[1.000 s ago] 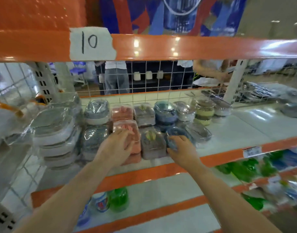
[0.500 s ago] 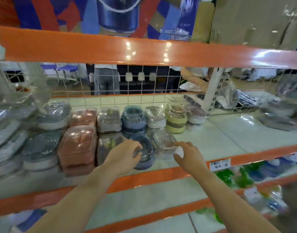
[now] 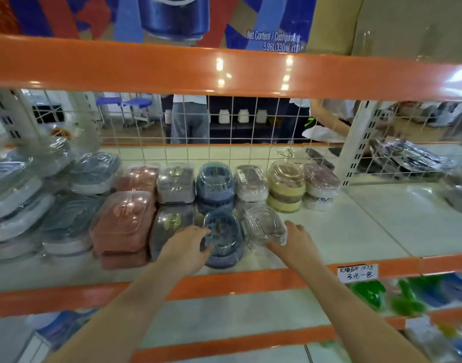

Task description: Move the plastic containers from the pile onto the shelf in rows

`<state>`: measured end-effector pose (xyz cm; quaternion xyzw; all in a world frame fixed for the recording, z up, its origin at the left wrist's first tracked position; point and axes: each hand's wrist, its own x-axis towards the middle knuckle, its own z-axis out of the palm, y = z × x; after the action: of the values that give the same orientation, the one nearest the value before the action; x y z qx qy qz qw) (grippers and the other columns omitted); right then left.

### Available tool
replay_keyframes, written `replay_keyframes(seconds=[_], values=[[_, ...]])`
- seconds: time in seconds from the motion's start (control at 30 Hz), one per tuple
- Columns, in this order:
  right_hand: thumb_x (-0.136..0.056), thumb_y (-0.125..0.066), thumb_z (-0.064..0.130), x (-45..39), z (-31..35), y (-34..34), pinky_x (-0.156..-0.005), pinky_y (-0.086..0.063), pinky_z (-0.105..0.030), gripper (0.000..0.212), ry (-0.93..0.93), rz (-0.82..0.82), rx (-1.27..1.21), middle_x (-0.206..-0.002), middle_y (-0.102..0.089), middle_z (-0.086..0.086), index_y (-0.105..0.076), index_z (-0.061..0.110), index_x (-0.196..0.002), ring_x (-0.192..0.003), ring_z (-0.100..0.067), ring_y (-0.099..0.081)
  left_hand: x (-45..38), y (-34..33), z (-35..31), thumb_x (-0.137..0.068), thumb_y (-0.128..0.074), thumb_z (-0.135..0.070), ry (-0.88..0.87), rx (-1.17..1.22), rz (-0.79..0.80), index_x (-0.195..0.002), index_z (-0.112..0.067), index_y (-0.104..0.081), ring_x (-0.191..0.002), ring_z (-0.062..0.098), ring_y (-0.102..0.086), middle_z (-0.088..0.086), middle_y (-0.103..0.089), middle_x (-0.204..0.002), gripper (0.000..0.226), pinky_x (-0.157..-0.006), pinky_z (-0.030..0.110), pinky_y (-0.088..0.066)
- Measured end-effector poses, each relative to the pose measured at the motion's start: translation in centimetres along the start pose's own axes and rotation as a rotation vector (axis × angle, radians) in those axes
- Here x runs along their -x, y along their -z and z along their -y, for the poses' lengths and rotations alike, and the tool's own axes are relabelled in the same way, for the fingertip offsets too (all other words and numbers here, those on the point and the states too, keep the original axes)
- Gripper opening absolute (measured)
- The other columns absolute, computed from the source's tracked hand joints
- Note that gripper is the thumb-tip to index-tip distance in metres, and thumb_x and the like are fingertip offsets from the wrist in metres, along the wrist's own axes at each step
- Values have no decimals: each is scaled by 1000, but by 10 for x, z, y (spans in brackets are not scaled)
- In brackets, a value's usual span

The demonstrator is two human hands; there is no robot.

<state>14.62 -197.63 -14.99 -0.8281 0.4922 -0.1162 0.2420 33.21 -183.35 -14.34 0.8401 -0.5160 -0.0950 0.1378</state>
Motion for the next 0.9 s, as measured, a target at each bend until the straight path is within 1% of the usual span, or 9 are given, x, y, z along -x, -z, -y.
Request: replay_keyframes(seconds=[0.03,0.1,0.2,0.33,0.47,0.57,0.67,0.83,0.9], values=[[-81,-66,48,-2,1,-2,-90,-42,-36,64,-1,1,-11,-120,-49,-12,-45,6,-124,-115,-31,-48,0,0,1,-95,-49,-35,-2,1,-8,-132,-20,-52,-114,19,-52,1,-55,-125,40,-93,31,-43],[-80,-66,52,-6,2,-5,-89,-42,-36,67,-3,-2,-25,-120,-49,-12,-45,6,-125,-113,-30,-49,-2,1,1,-95,-50,-33,-2,8,-22,-134,-20,-51,-116,18,-52,0,-54,-127,41,-94,29,-42],[-80,-65,55,-9,3,-7,-90,-41,-36,70,-7,-27,-36,-122,-50,-12,-44,8,-128,-115,-30,-48,-5,1,0,-94,-52,-31,18,29,-38,-131,-20,-53,-115,17,-52,-1,-53,-128,39,-95,29,-43],[-79,-64,56,-18,6,-12,-90,-41,-36,71,-33,-27,-53,-124,-51,-13,-44,7,-127,-116,-31,-48,-7,-2,2,-93,-53,-31,48,43,-59,-127,-23,-55,-116,17,-49,-2,-50,-127,34,-97,33,-43],[-75,-66,60,-25,8,-21,-92,-41,-37,75,-88,-17,-85,-125,-53,-12,-43,8,-126,-116,-31,-49,-6,-5,5,-94,-52,-32,58,52,-74,-127,-27,-54,-124,17,-42,-2,-42,-132,33,-97,28,-39],[-73,-69,59,-28,8,-23,-91,-43,-37,77,-107,-12,-135,-122,-56,-10,-44,9,-125,-114,-31,-51,-8,-4,7,-94,-52,-33,58,63,-68,-127,-28,-56,-127,18,-41,-3,-43,-133,33,-99,29,-39],[-71,-72,56,-29,8,-23,-89,-44,-36,80,-111,1,-173,-121,-57,-10,-42,7,-126,-113,-30,-53,-9,-3,7,-93,-53,-32,68,64,-53,-126,-27,-56,-130,19,-40,-1,-44,-133,34,-102,32,-39],[-69,-74,56,-33,4,-28,-90,-45,-38,82,-124,-13,-172,-120,-57,-10,-43,7,-127,-111,-31,-54,-5,3,2,-96,-50,-32,85,80,-5,-134,-28,-51,-137,19,-30,1,-35,-145,38,-107,29,-30],[-66,-75,57,-37,3,-29,-90,-45,-40,85,-142,-19,-164,-119,-57,-12,-44,5,-126,-110,-33,-53,-1,7,-1,-97,-48,-32,96,103,28,-137,-28,-48,-139,19,-26,1,-30,-149,40,-109,30,-28]])
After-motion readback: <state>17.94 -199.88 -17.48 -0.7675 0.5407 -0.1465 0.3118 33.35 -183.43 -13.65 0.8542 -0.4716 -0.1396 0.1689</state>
